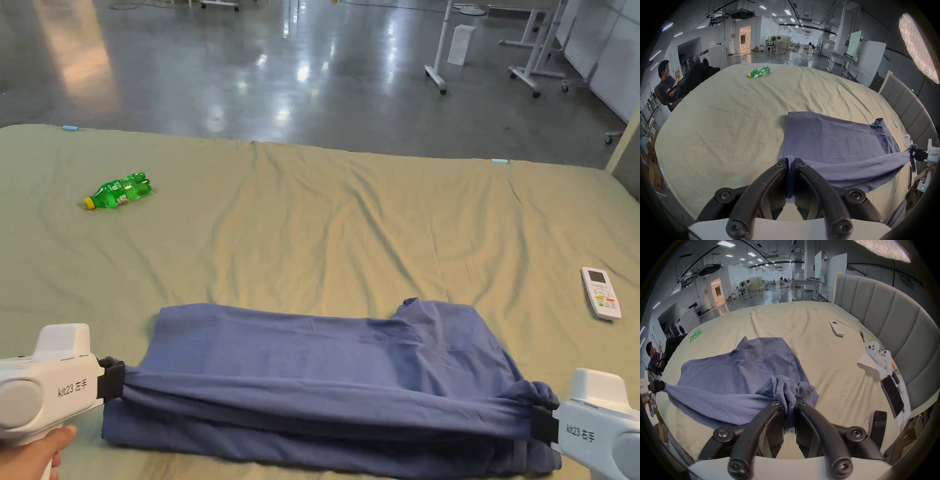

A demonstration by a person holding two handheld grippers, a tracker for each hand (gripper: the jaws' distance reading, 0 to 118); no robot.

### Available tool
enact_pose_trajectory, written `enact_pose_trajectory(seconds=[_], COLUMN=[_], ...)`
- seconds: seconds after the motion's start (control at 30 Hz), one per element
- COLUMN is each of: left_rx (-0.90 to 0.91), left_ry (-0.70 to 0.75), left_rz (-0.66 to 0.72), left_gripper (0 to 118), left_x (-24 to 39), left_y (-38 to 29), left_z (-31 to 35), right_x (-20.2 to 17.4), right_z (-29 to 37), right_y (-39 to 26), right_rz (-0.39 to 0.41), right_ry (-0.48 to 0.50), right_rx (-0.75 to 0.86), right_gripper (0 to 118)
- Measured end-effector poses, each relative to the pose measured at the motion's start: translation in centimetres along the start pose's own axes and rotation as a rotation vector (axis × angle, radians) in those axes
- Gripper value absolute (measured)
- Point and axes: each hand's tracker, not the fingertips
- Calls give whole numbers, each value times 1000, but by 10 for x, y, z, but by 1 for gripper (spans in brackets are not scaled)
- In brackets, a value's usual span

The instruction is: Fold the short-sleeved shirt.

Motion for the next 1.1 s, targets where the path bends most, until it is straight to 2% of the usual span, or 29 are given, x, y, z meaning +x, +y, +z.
enact_pose_trajectory(seconds=[0.23,0.43,0.5,0.53,0.6,0.63,0.83,1.0,1.1], left_rx=[-69,-82,-74,-67,-23,-6,178,365,459], left_ry=[31,34,34,34,33,29,-44,-29,0], left_rz=[-4,-27,-26,-25,-33,-40,-70,-64,-47], left_gripper=[8,9,14,26,51,62,64,64,59], left_x=[6,9,9,9,11,13,37,63,71], left_y=[3,-3,-3,-4,-4,-4,-8,-18,-25], left_z=[-50,-65,-62,-59,-52,-46,-1,41,62], right_x=[-11,-10,-12,-13,-13,-15,-43,-74,-91], right_z=[-51,-71,-62,-57,-49,-40,22,65,88], right_y=[4,-7,-5,-4,-2,-2,-2,-10,-16], right_rz=[17,42,46,56,68,65,82,84,104], right_ry=[-9,-16,-25,-44,-58,-53,-21,0,12], right_rx=[-63,-98,-85,-68,-11,35,310,536,639], right_gripper=[11,14,29,45,65,67,70,70,64])
